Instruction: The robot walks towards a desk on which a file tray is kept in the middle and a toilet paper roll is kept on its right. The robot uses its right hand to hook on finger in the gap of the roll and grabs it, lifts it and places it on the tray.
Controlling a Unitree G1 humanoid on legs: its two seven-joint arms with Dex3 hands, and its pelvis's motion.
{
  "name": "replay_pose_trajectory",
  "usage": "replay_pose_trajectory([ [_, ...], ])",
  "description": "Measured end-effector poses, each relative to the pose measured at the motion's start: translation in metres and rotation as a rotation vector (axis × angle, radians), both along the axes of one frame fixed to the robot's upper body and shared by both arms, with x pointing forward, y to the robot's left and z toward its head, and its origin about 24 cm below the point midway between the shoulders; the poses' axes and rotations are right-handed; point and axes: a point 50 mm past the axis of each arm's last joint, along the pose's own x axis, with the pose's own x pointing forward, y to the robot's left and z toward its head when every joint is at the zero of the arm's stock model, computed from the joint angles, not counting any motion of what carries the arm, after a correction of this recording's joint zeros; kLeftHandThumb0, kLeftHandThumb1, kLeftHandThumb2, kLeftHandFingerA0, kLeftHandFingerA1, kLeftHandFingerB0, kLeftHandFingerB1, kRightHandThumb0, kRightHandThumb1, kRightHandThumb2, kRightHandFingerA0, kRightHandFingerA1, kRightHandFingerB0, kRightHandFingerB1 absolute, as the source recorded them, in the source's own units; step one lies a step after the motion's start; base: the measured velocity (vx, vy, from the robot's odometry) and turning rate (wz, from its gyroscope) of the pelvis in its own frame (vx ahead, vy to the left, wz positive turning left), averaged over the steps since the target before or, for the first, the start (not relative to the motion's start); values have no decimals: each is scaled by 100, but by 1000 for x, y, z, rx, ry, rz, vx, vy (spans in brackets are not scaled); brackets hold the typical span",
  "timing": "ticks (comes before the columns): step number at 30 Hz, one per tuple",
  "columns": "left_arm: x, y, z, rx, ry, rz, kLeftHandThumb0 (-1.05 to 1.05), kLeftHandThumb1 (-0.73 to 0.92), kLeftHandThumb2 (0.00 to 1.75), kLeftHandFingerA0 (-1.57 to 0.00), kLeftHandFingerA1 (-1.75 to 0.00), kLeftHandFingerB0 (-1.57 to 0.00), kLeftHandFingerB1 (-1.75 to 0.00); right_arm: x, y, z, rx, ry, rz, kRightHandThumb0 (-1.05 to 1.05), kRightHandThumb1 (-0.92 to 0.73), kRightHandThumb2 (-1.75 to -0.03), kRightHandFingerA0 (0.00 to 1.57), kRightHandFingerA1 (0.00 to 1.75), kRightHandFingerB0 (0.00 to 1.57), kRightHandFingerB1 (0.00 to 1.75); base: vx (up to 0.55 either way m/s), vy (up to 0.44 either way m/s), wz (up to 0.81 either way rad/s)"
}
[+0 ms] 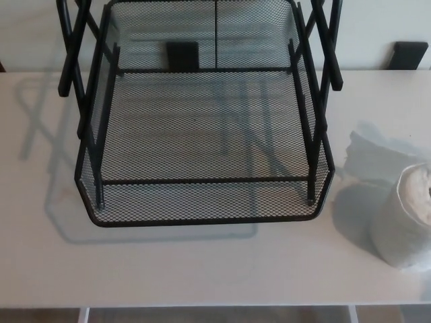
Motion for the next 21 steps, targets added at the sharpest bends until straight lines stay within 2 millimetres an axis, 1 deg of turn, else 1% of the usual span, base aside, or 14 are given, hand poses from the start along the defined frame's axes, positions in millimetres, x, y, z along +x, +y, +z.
replay_pose_trajectory([
  [1,-1,0,0,0,1,1,-70,70,63,-49,-64,-42,-51,0,6,-2,-39,40,31,-49,-52,-58,20,39,0,15,0,0,0],
  [2,-2,0,0,2,2,-1,-69,72,63,-41,-61,-40,-50,0,12,-5,-86,86,64,-59,-38,-75,16,49,0,13,0,0,0],
  [3,-3,0,0,3,3,-3,-69,70,62,-41,-61,-40,-50,0,17,-9,-129,133,92,-58,-38,-75,17,49,0,13,0,0,0],
  [4,-4,0,0,4,2,-5,-66,55,98,-39,-65,-36,-59,-1,21,-13,-168,175,115,-60,-38,-74,17,50,0,10,0,0,0],
  [5,-5,0,0,4,0,-5,-66,55,98,-39,-65,-36,-59,-3,23,-16,-201,211,131,-60,-38,-74,17,50,0,10,0,0,0],
  [6,-6,0,0,4,-2,-6,-70,69,63,-48,-64,-42,-52,-3,25,-19,-220,234,140,-60,-38,-74,17,49,0,10,0,0,0],
  [7,-7,0,0,4,-3,-7,-68,71,62,-47,-62,-42,-51,-5,26,-23,-251,271,153,-60,-39,-74,17,50,0,9,0,0,0],
  [8,-8,1,0,4,-6,-6,-67,70,62,-46,-62,-40,-50,-5,28,-26,-280,304,165,-54,-39,-77,21,53,0,20,0,0,0],
  [9,-7,1,1,5,-11,-5,-66,71,62,-46,-62,-41,-50,-6,28,-29,-305,329,173,-51,-53,-55,28,43,1,22,0,0,0],
  [10,-7,1,1,5,-14,-5,-66,73,62,-49,-63,-46,-53,-6,29,-30,-319,342,178,-54,-39,-76,24,54,0,18,0,0,0],
  [13,-6,1,2,8,-19,-14,-67,72,62,-48,-62,-45,-52,-8,29,-35,-369,387,193,-51,-38,-76,25,54,1,22,0,0,0],
  [14,-5,0,2,9,-20,-17,-67,56,91,-48,-68,-44,-62,-8,30,-37,-381,398,198,-45,-52,-58,29,46,6,20,0,0,0],
  [15,-5,0,2,9,-20,-19,-68,72,62,-48,-63,-44,-51,-8,30,-38,-391,408,201,-43,-52,-58,28,45,6,20,0,0,0],
  [21,-5,0,2,14,-23,-32,-67,72,62,-47,-61,-43,-51,-10,35,-40,-449,442,230,-41,-54,-56,30,44,5,25,0,0,0],
])
